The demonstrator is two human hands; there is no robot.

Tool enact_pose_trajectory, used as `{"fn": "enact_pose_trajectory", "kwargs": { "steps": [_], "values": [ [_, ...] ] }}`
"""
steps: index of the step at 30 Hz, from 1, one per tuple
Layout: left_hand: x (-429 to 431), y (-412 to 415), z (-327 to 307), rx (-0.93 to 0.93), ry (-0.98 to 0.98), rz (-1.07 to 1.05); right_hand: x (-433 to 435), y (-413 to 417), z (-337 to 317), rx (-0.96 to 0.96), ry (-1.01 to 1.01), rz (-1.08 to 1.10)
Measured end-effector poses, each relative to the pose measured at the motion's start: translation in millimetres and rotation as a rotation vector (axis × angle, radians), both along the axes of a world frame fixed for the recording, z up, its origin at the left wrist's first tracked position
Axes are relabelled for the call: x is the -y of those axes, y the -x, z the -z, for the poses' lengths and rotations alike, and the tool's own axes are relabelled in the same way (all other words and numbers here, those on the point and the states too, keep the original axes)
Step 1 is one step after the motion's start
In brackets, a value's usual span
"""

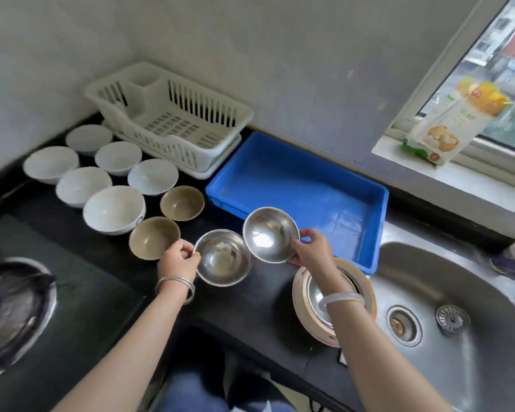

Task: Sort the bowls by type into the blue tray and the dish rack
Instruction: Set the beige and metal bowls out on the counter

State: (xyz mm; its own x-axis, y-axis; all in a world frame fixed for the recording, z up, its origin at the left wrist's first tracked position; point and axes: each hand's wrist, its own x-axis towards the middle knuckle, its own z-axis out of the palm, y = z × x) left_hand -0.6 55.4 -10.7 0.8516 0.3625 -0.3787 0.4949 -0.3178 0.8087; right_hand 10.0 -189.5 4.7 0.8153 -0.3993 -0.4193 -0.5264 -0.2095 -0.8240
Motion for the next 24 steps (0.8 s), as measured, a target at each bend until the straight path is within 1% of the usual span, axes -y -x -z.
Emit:
{"fn": "enact_pose_trajectory", "kwargs": {
  "steps": [7,12,19,24],
  "values": [
    [-42,12,25,-0.102,0.021,-0.127,-52,-32,33,-0.072,-0.032,-0.124],
    [-56,14,41,-0.151,0.045,-0.171,-79,-46,47,-0.144,-0.147,-0.092],
    [-64,7,53,-0.184,0.069,-0.181,-97,-58,64,-0.201,-0.183,-0.070],
    [-64,4,56,-0.192,0.061,-0.189,-101,-63,74,-0.205,-0.221,-0.044]
  ]
}}
